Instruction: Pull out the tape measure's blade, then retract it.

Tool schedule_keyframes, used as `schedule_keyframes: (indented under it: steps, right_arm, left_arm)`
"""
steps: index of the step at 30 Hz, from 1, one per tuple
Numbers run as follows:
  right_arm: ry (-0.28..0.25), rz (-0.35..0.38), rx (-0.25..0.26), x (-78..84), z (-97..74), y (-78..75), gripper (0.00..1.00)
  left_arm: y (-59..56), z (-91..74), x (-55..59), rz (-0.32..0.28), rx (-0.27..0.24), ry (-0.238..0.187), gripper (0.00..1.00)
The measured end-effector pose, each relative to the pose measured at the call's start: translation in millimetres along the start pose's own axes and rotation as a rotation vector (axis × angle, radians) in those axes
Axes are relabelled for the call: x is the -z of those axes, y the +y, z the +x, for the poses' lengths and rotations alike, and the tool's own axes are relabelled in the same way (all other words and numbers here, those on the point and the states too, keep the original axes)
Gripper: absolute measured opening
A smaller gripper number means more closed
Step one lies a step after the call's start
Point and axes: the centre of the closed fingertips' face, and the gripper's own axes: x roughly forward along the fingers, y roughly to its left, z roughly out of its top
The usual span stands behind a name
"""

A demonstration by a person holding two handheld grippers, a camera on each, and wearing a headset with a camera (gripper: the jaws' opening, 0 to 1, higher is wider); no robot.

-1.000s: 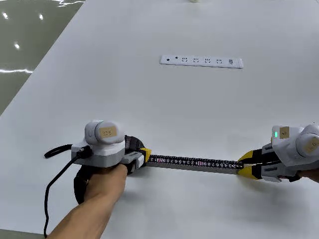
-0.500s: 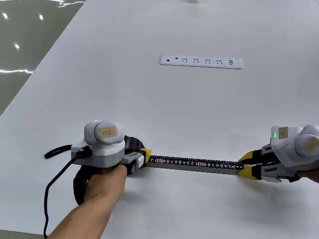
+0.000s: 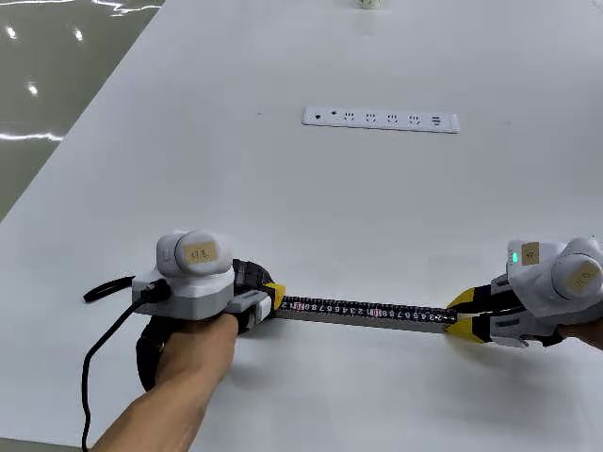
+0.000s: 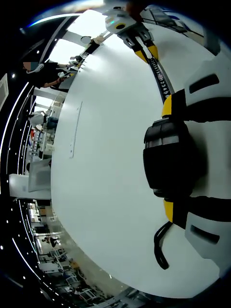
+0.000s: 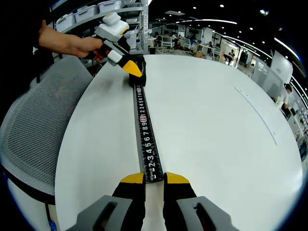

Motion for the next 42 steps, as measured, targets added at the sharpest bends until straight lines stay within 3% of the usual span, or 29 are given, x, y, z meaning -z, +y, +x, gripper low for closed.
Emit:
schedule_keyframes:
  steps: [26, 42]
  right_arm:
    - [-0.001, 0.002, -0.006, -6.3, 8.8, -2.9, 0.1]
    - [-0.015, 0.0, -0.014, -21.2, 19.1, 2.9, 0.1]
  left_arm:
    - [0.3, -0.7, 0.1, -0.01, 0.013, 0.004, 0.57]
    - [1.2, -0.1, -0.7, -0.015, 0.018, 0.008, 0.57]
